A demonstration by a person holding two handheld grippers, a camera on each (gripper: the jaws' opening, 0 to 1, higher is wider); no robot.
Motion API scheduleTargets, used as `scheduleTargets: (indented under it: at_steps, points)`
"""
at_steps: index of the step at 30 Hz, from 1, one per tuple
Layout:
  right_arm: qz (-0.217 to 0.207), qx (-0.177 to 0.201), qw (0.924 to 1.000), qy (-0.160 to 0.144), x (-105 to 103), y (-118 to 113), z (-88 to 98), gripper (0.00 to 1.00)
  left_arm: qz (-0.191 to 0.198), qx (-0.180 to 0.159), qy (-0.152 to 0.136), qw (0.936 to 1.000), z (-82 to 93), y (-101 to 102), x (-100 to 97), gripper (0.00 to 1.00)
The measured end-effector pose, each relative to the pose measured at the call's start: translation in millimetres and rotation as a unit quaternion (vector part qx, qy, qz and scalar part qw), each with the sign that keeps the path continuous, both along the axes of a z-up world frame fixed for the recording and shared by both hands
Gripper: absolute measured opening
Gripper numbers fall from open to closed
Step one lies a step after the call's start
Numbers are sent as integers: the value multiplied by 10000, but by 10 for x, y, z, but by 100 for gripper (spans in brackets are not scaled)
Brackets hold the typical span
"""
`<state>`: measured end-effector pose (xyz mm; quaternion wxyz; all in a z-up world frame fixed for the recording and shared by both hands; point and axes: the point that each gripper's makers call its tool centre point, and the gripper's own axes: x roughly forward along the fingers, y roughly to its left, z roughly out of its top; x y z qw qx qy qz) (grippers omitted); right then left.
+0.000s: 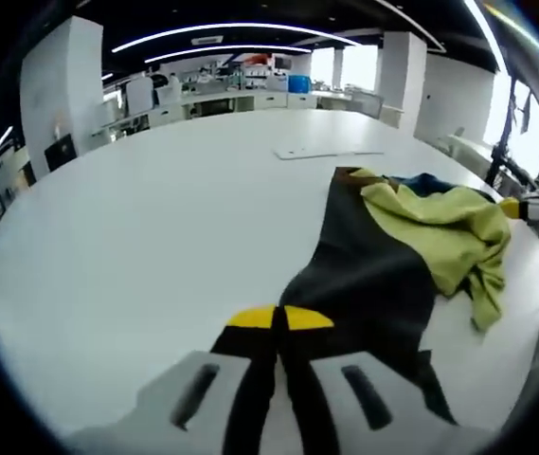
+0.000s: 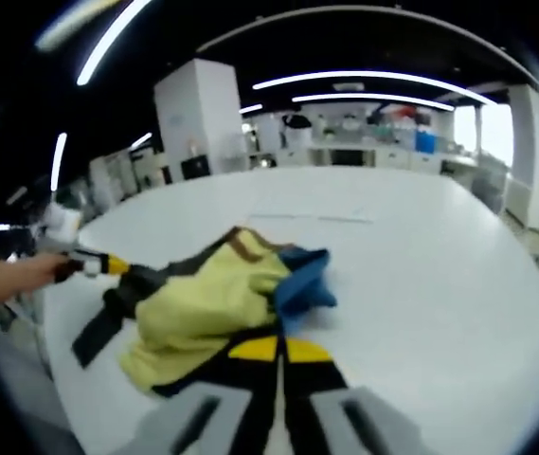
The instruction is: Fold the garment on the visible template until the final outline fits inside the template.
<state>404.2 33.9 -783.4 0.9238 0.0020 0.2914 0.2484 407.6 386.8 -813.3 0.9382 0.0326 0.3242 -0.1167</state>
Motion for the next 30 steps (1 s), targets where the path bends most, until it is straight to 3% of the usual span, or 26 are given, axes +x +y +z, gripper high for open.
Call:
scheduleTargets:
  at_steps: [7, 17, 22, 30]
  points:
    - [-246, 77, 9997, 17, -3, -147, 45, 0, 51, 133, 32, 9999, 16, 110, 78, 0]
    - [-541, -102, 9985, 36, 83, -469, 78, 0, 186, 257, 44, 9995, 25, 303, 239, 0]
    - [-600, -428, 9973, 11, 119, -595, 75, 0, 164, 363, 65, 9992, 16, 361, 296, 0]
    - [-707, -947, 9929, -111, 363, -845, 116, 0, 201, 524, 111, 9984, -6, 487, 402, 0]
